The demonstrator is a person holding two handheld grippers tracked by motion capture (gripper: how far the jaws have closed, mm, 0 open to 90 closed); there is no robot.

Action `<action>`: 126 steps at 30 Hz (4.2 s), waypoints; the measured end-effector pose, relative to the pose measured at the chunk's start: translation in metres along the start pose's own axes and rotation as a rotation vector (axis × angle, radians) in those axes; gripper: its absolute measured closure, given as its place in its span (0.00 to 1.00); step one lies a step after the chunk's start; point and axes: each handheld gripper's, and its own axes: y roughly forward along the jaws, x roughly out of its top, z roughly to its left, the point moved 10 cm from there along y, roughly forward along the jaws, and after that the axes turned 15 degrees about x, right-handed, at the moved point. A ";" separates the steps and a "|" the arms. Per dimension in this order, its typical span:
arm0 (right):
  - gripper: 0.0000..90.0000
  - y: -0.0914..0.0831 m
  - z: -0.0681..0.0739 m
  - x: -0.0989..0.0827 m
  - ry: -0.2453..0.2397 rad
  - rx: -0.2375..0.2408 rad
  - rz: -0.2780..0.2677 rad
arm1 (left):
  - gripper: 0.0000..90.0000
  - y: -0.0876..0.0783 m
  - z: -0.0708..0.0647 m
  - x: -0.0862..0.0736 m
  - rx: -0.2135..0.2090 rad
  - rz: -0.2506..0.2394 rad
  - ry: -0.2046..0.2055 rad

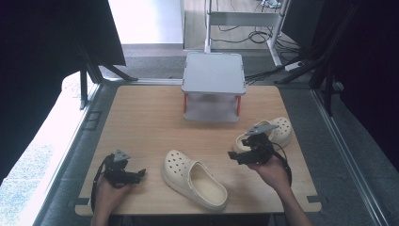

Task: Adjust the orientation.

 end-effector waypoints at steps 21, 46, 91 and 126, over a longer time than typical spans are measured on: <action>0.18 -0.061 -0.142 -0.043 0.413 -0.418 -0.053 | 0.00 0.000 0.000 0.000 -0.001 0.000 0.000; 0.53 -0.057 -0.157 -0.058 0.498 -0.496 -0.008 | 0.00 0.000 0.000 0.000 -0.001 0.000 -0.001; 0.84 0.004 -0.040 0.019 -0.204 -0.081 0.065 | 0.00 0.000 0.000 0.000 -0.001 0.000 0.005; 0.58 0.078 -0.002 0.005 -0.325 0.124 0.147 | 0.00 0.000 0.000 0.000 -0.001 0.000 0.000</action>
